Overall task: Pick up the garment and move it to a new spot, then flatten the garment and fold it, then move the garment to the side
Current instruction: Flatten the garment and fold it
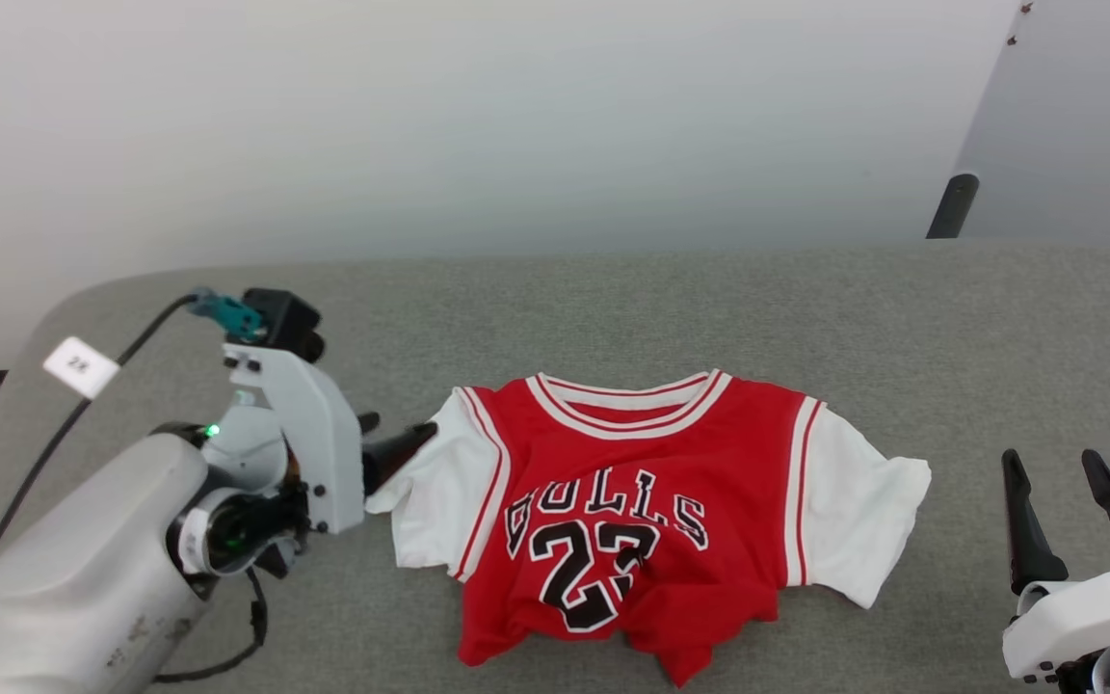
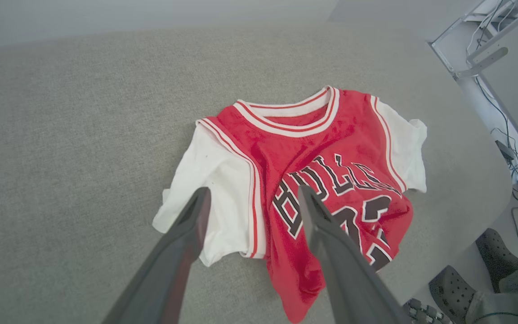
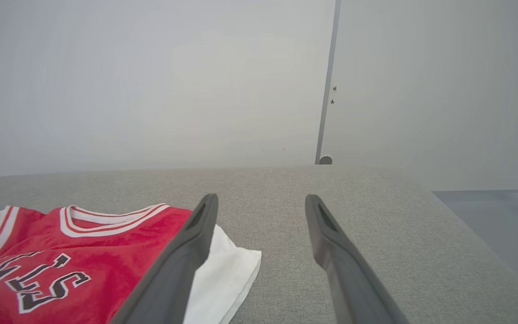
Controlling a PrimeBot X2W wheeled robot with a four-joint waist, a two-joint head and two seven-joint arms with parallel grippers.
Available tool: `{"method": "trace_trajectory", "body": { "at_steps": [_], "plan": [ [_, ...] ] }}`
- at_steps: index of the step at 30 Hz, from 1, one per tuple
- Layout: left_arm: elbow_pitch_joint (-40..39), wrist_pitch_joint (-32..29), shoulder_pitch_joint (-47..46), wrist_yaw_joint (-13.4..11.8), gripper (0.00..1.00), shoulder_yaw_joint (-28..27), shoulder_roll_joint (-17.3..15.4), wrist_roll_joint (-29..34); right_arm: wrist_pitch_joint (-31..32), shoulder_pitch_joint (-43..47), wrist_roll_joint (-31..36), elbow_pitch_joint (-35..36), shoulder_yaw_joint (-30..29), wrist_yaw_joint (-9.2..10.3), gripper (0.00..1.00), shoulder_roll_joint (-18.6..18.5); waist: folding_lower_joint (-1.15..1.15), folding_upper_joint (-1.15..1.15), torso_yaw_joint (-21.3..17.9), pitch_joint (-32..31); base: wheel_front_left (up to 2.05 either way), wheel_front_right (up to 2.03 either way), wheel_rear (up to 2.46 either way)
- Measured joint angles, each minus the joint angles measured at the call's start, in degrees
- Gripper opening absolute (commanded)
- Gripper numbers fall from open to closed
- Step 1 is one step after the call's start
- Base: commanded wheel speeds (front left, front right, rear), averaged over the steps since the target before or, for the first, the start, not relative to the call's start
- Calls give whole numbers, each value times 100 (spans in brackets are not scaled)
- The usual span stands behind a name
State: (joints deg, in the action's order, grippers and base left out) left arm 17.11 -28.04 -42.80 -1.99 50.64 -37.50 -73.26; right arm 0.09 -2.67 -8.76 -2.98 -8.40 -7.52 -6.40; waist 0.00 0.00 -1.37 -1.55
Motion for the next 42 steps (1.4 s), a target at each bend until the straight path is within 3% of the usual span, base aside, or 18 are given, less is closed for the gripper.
{"method": "trace_trajectory", "body": {
  "at_steps": [9,17,31,33,34,42],
  "plan": [
    [1192,586,-30,382,100,-26,135,270,153,77,9,271,64,0,100,-21,0,0,-262,130,0,0,0],
    [2071,485,-226,605,100,111,207,399,143,-39,-25,430,54,0,100,-40,0,0,-496,621,0,0,0],
    [3234,-159,-494,702,100,180,471,192,68,-239,-24,378,62,0,100,-21,0,0,-795,1211,0,0,0],
    [3307,-312,-536,710,40,153,525,108,98,-258,-24,375,79,0,100,-36,0,0,-776,1214,0,0,0],
    [3342,-398,-542,717,0,126,554,46,121,-267,-25,370,101,0,100,-58,0,0,-762,1212,0,0,0],
    [3528,-421,-676,772,0,199,660,96,801,-542,-338,346,236,0,100,-294,0,0,-619,1203,0,0,0]
  ]
}}
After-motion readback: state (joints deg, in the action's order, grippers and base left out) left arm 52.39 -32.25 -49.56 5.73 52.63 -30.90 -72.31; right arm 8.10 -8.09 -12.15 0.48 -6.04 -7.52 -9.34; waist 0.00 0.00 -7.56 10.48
